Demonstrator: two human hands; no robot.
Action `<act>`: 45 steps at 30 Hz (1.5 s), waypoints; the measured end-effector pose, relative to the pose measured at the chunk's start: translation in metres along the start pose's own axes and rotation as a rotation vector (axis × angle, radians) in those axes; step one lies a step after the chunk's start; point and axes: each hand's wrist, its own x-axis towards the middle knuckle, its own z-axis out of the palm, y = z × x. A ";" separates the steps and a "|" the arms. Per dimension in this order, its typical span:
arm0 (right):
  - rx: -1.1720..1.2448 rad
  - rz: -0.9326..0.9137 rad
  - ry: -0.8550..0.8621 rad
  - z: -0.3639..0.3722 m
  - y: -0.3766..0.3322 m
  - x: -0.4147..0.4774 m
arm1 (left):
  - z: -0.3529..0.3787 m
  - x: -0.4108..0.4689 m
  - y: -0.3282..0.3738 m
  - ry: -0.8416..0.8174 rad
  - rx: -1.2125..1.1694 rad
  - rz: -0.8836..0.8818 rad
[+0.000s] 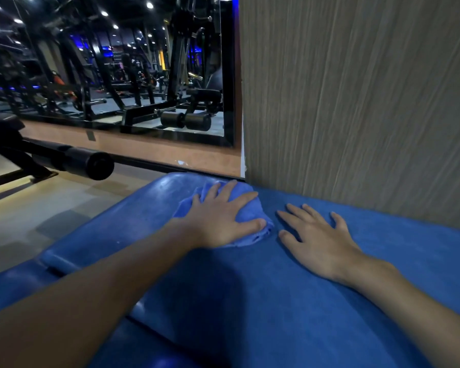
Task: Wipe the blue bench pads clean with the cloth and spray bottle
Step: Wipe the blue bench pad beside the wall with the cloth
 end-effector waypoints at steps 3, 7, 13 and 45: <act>0.005 -0.006 0.012 0.001 0.001 0.000 | 0.002 0.044 0.003 0.031 -0.046 -0.046; 0.023 -0.005 0.024 0.002 0.001 0.000 | 0.005 0.054 0.000 0.026 -0.025 -0.042; 0.034 -0.002 0.020 0.000 0.000 -0.001 | -0.002 -0.005 -0.007 -0.013 -0.003 -0.016; -0.019 -0.051 -0.017 0.009 -0.032 0.023 | -0.004 0.050 -0.045 -0.002 -0.019 -0.136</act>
